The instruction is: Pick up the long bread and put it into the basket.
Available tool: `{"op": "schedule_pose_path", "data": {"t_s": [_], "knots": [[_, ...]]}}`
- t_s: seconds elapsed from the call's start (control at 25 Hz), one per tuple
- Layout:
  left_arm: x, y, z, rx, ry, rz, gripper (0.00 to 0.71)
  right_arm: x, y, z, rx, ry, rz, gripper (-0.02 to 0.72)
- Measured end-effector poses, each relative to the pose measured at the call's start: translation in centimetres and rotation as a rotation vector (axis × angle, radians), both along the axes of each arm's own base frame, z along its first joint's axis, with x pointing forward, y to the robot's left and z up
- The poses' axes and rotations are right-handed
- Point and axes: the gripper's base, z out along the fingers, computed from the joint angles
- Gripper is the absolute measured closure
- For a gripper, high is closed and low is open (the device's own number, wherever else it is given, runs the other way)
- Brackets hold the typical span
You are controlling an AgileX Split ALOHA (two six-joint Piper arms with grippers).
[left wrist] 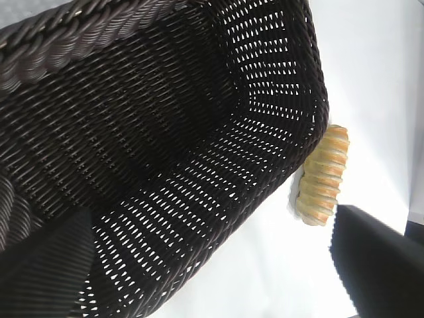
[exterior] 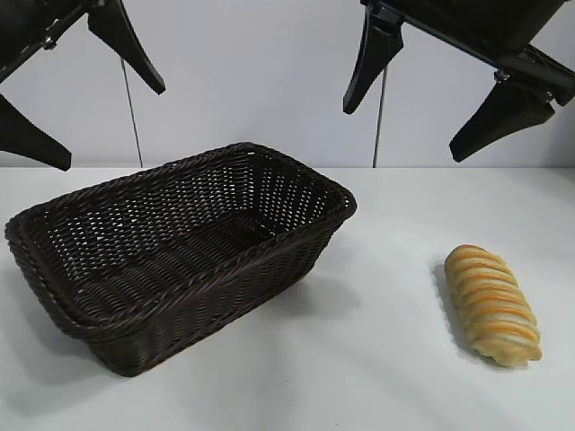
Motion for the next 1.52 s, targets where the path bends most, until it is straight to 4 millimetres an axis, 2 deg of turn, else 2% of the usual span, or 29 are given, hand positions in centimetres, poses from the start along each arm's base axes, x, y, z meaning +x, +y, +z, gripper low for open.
{"op": "schedule_pose_path", "data": {"t_s": [1.36, 1.52], "knots": [[0.00, -0.01, 0.01, -0.001, 0.000, 0.000, 0.011, -0.17, -0.02, -0.08, -0.005, 0.019, 0.006, 0.009], [-0.02, 0.16, 0.56, 0.022, -0.020, -0.043, 0.011, -0.17, -0.02, -0.08, -0.005, 0.019, 0.006, 0.009]]}}
